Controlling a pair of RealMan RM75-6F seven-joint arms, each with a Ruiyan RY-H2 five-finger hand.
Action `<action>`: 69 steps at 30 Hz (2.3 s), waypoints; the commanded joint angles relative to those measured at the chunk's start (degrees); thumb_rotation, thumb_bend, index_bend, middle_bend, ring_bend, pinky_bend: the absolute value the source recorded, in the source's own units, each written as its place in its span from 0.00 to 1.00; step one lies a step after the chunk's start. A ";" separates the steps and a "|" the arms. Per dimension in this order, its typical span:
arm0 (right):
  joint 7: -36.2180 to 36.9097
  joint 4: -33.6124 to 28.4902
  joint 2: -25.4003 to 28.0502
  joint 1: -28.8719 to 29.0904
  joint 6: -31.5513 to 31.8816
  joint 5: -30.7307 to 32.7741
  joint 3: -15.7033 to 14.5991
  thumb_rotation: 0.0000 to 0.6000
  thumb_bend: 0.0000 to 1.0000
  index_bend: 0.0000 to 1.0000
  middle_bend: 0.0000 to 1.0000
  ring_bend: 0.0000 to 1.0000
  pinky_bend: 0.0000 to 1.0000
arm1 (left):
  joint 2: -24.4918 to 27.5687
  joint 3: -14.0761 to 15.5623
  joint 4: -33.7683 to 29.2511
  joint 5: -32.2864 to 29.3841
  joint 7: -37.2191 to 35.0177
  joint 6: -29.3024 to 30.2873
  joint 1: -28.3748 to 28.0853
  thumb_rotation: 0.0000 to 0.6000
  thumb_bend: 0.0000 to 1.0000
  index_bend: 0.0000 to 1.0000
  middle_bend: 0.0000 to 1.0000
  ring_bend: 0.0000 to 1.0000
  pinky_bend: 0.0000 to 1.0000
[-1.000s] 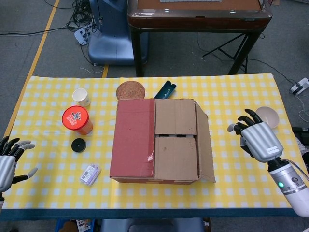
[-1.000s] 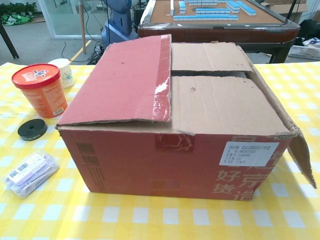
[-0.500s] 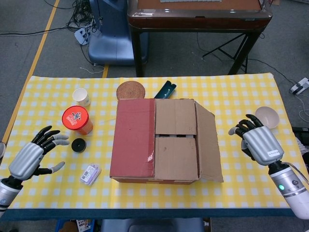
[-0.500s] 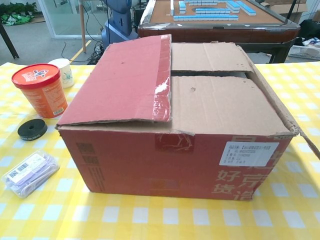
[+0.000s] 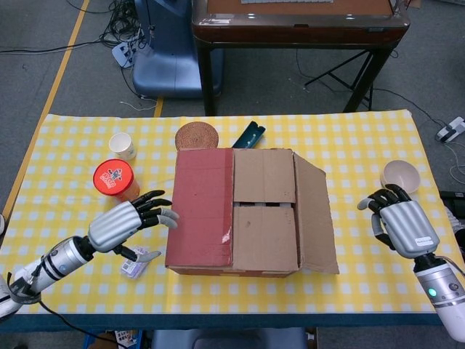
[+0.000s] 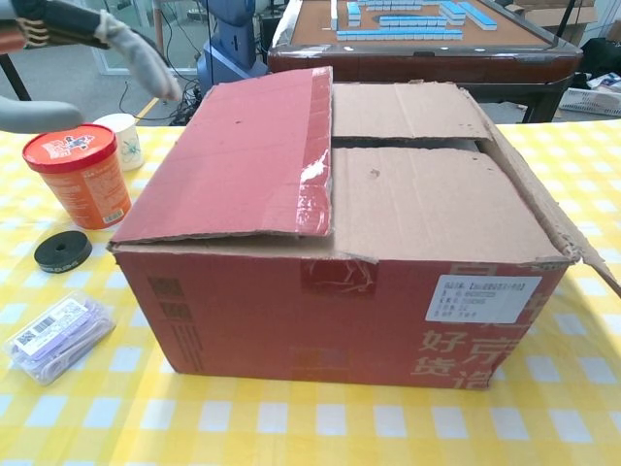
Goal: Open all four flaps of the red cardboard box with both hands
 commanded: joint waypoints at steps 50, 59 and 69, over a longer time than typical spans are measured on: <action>2.80 0.66 2.16 -2.05 -1.08 2.56 1.76 1.00 0.74 0.36 0.37 0.24 0.15 | -11.84 -4.49 -5.80 -21.20 30.25 -23.90 -20.74 0.09 0.46 0.47 0.36 0.12 0.00; 3.47 0.87 2.29 -2.61 -0.59 2.38 1.83 1.00 0.74 0.36 0.37 0.24 0.15 | -12.14 -4.46 -6.14 -23.44 34.57 -23.93 -20.54 0.06 0.46 0.48 0.37 0.12 0.00; 3.49 0.81 2.09 -3.05 -0.12 2.00 1.83 1.00 0.74 0.36 0.37 0.24 0.15 | -11.32 -4.21 -6.65 -25.80 41.24 -22.92 -19.16 0.04 0.46 0.52 0.41 0.12 0.00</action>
